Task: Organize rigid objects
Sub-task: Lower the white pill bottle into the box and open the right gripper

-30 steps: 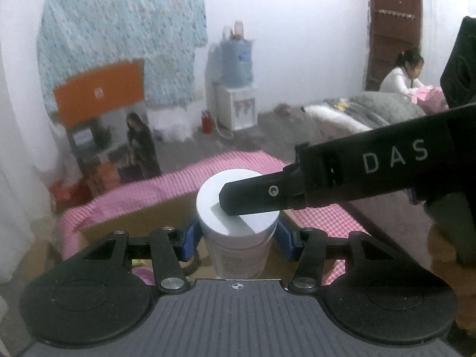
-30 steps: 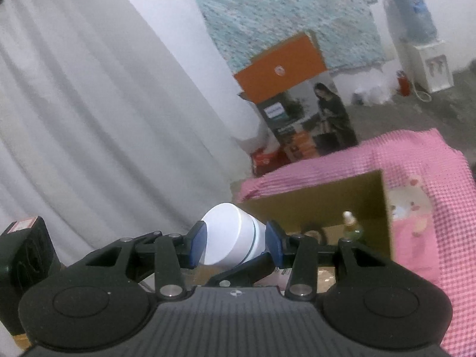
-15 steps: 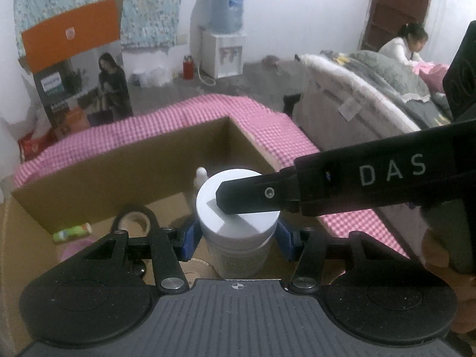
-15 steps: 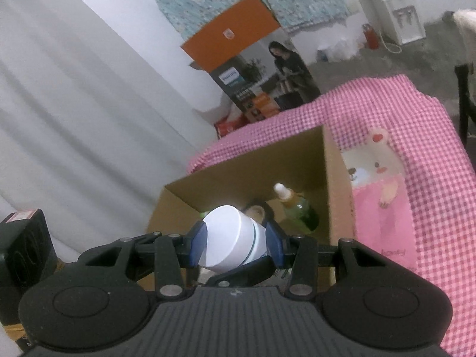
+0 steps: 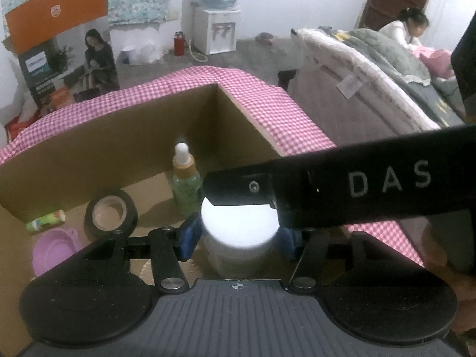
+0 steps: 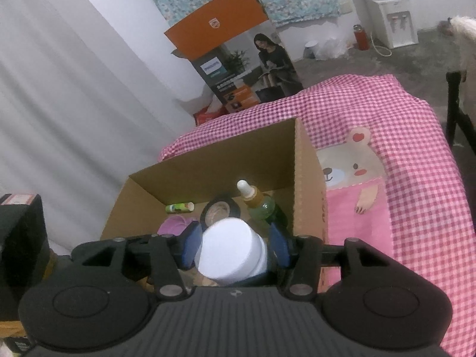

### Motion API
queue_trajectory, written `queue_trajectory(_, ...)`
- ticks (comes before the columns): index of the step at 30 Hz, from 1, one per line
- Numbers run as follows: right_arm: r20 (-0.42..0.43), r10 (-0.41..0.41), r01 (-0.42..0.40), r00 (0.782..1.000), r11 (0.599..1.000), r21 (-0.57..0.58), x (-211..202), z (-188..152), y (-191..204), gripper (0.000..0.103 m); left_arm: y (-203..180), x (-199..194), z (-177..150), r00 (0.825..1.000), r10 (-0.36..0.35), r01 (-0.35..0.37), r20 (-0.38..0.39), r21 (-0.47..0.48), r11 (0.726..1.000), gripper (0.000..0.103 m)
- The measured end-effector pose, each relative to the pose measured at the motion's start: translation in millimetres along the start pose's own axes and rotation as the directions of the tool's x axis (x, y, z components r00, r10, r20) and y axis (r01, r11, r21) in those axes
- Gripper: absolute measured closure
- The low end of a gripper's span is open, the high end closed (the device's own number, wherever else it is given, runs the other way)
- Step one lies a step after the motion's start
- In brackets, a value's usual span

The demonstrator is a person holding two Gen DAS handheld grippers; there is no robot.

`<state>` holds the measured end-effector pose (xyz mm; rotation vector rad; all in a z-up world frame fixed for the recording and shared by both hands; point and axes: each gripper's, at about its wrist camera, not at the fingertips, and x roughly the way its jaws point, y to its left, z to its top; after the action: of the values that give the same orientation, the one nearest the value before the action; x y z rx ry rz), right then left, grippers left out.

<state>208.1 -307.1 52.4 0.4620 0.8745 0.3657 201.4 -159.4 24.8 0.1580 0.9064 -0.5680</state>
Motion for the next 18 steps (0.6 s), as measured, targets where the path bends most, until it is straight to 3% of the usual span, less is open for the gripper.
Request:
queue_trajectory(8,0.026,0.004,-0.004,1.0,1.0,0.013,-11.0,0.7,-2.1,0.046,-5.2,-10.7,-0.3,0.999,0.016,-0.017,0.047,0.026,1.0,0.026)
queue_trajectory(14,0.082,0.008,-0.008,0.997,1.0,0.002,-31.3,-0.2,5.3,0.037,-7.4,-32.2,-5.1,0.995,0.026,-0.03,0.095,0.045,0.999,0.009)
queue_trajectory(18,0.129,0.012,-0.009,0.992,1.0,-0.019,-47.9,-2.7,16.3,0.027,-6.4,-51.4,-11.5,0.991,0.038,-0.044,0.129,0.044,0.998,0.006)
